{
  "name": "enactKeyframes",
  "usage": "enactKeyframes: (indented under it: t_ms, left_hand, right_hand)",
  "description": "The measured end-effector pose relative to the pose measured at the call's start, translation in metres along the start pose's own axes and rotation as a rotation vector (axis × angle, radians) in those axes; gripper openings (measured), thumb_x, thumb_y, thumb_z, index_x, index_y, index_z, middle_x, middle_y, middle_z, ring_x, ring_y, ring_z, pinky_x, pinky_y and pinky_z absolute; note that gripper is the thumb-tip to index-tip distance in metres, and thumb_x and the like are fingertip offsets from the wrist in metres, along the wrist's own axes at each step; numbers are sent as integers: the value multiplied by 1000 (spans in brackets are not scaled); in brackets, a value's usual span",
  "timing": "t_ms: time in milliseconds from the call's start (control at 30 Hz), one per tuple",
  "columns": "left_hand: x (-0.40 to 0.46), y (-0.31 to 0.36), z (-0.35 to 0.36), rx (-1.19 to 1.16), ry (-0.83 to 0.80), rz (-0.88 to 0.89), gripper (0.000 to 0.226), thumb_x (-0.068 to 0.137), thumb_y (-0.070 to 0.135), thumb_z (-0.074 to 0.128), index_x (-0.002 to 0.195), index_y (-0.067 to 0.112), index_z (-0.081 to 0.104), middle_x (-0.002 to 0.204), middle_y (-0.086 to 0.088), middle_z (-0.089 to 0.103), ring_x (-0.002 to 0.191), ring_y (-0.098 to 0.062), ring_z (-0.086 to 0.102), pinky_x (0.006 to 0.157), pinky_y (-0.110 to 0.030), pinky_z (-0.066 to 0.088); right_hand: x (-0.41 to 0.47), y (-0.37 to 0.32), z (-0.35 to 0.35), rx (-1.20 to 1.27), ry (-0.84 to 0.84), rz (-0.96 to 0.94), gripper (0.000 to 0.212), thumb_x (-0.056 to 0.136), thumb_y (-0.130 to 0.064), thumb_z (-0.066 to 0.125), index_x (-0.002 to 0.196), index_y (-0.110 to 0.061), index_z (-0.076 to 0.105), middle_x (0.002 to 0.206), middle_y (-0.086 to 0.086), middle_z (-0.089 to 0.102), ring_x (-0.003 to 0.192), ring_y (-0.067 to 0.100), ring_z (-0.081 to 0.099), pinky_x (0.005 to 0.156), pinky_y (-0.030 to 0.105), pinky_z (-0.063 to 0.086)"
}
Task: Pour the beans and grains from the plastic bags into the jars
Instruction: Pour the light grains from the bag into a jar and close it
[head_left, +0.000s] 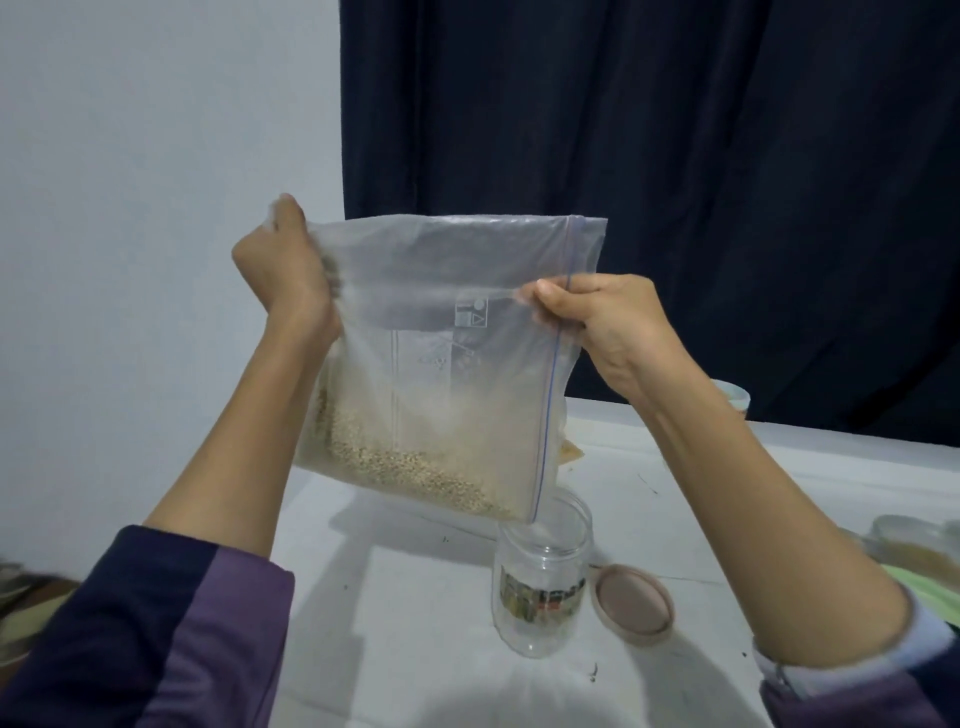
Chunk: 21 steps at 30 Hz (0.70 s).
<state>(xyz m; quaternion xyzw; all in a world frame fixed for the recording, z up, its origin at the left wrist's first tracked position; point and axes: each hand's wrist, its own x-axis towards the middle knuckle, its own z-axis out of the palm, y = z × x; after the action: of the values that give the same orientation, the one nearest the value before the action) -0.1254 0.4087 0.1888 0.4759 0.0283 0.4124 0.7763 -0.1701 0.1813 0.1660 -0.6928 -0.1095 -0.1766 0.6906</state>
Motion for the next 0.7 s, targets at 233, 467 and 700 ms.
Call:
enactKeyframes:
  t_ms: [233, 467, 700]
  left_hand:
    - [-10, 8, 3, -9, 32, 25, 46, 89, 15, 48, 55, 23, 18, 47, 13, 17, 47, -10, 15, 45, -21, 13]
    - [-19, 13, 6, -18, 27, 26, 47, 88, 16, 50, 55, 24, 17, 47, 12, 16, 48, -11, 14, 46, -23, 12]
    - [-21, 16, 5, -24, -97, 4, 51, 89, 33, 61, 58, 22, 23, 50, 10, 22, 48, -10, 20, 48, -24, 18]
  right_hand:
    - [-3, -2, 0, 43, -25, -4, 15, 92, -7, 61, 83, -4, 72, 89, 9, 74, 96, 25, 69, 91, 30, 55]
    - [-3, -2, -5, 73, -34, -4, 22, 94, -13, 60, 75, -9, 72, 79, 3, 75, 92, 23, 69, 90, 30, 55]
    - [0, -3, -6, 73, -15, 10, 26, 93, -8, 59, 70, -8, 70, 74, 3, 74, 82, 18, 69, 94, 33, 53]
